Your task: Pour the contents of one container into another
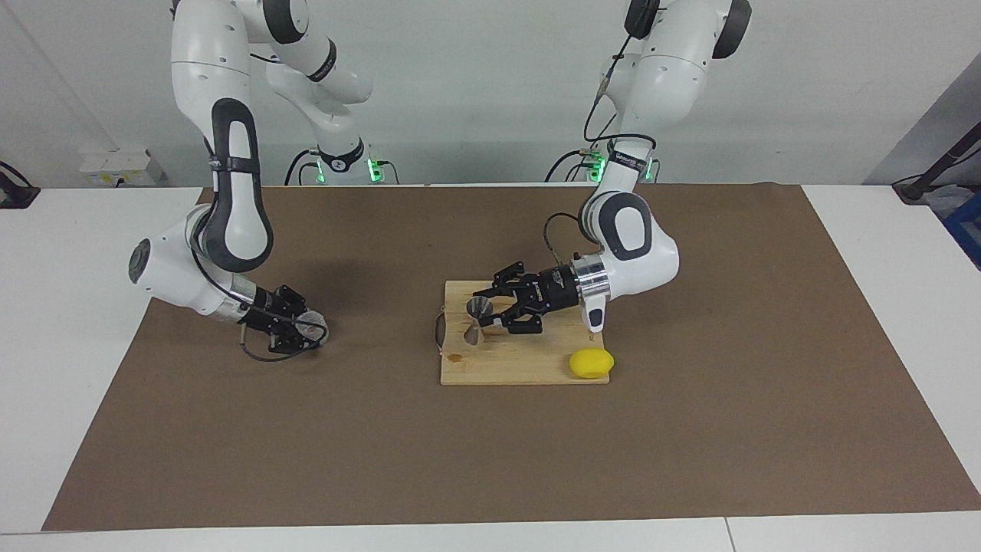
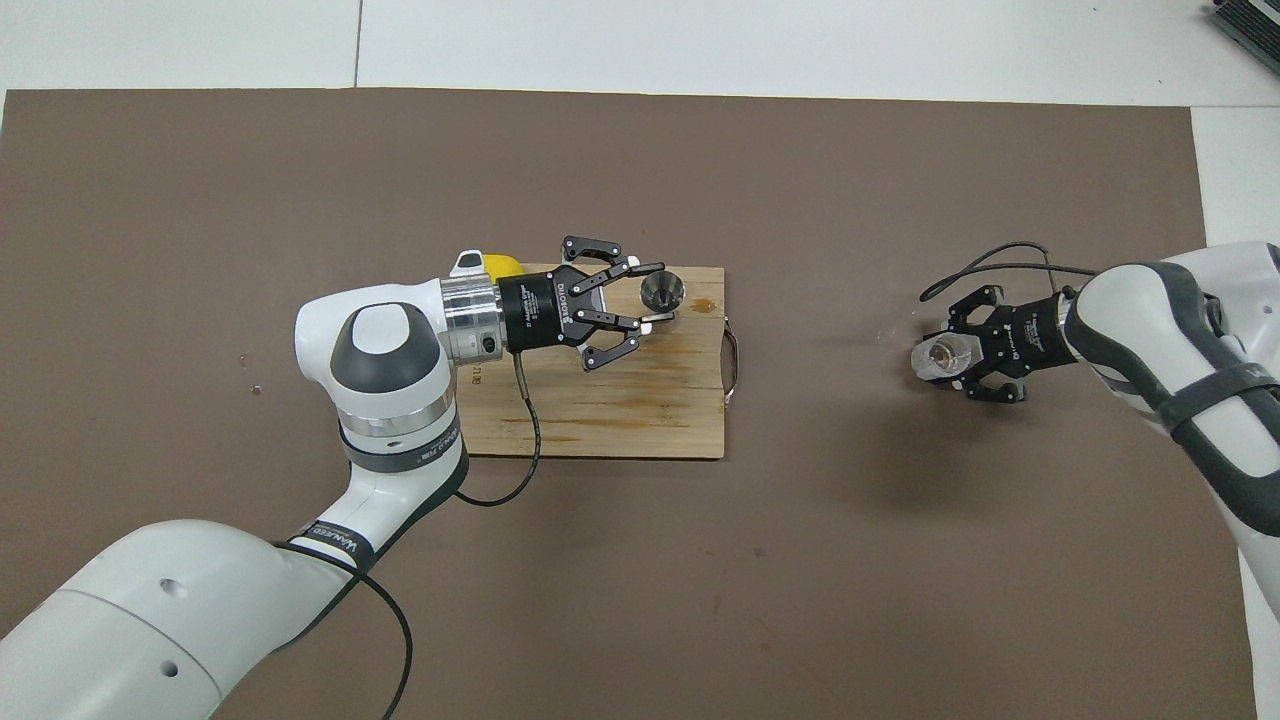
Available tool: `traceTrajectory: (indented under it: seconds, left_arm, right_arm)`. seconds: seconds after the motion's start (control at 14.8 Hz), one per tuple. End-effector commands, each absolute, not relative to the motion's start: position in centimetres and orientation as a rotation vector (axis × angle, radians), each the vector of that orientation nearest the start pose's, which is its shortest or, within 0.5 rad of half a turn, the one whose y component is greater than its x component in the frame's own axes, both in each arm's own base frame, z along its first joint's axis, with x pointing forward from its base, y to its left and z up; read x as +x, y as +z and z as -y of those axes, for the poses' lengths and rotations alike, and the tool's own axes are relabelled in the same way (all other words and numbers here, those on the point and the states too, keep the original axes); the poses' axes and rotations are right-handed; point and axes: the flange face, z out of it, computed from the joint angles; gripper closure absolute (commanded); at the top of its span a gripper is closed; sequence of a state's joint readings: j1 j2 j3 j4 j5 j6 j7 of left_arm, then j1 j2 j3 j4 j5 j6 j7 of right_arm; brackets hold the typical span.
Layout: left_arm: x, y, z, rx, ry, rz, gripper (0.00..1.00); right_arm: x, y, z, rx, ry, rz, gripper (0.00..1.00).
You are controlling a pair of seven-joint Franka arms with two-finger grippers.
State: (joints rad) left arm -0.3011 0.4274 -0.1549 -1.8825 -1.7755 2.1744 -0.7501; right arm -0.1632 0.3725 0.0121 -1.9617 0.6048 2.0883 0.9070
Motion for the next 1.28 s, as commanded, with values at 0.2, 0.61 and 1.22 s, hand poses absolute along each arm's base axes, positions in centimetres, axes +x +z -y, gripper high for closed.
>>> traceTrajectory:
  seconds: [0.2, 0.61, 1.22]
  left_arm:
    - [55.8, 29.9, 31.9, 1.275, -0.955, -1.397, 1.0]
    - [55.9, 29.8, 31.8, 1.277, -0.945, -1.406, 1.0]
    - [55.4, 29.5, 32.3, 1.313, -0.913, -1.387, 0.82]
  right_arm:
    - [59.0, 28.9, 5.3, -2.056, 0.511, -1.755, 0.46]
    - [59.8, 30.2, 4.1, -2.025, 0.503, -1.81, 0.49]
    - [59.8, 30.3, 4.3, -2.025, 0.493, -1.809, 0.61]
